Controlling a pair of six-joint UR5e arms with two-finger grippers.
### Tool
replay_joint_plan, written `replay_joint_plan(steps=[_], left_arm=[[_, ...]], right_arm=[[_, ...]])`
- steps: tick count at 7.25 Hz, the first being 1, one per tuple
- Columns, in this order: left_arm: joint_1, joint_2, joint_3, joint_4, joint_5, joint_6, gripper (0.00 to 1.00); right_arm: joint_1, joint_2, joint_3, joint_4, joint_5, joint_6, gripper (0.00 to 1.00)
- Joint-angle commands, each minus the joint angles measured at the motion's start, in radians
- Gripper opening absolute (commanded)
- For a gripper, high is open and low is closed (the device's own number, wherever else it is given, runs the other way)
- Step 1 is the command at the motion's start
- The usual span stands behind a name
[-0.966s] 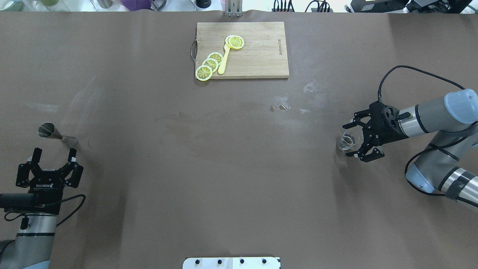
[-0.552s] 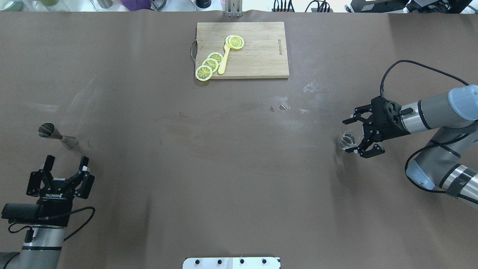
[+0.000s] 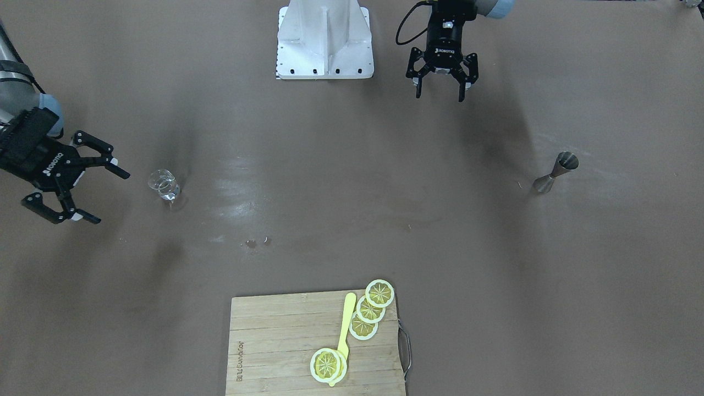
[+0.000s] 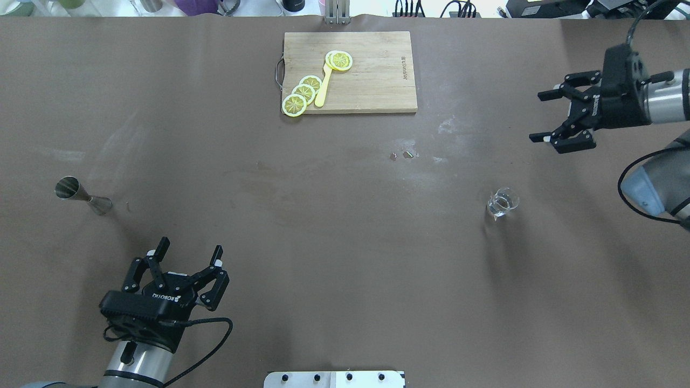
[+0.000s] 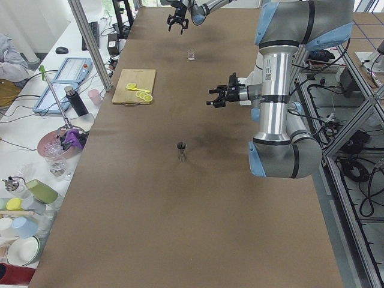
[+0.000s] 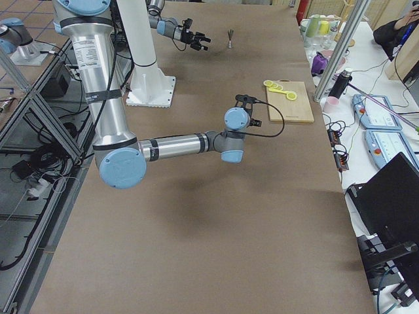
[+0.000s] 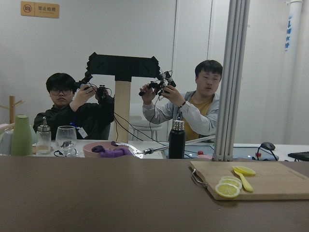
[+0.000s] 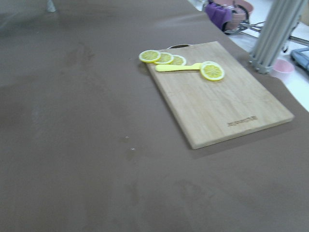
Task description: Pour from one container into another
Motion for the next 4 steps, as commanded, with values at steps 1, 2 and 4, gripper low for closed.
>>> replay_joint_plan(steps=[1,2,4], left_arm=[[-0.070,-0.023,-0.045,0.122,-0.213,0.040,0.99],[-0.148,-0.024,-0.075,0.121,-0.347,0.040,0.99],[-0.376,-0.023,-0.088,0.127,-0.763,0.047,0.99]], right_arm=[[0.128,0.017,0.068,-0.152,-0.050,0.175,1.00],[0.165,0.017,0.108,-0.282,-0.090,0.177,1.00],[0.231,0.014,0.196,-0.671,-0.086,0.178,1.00]])
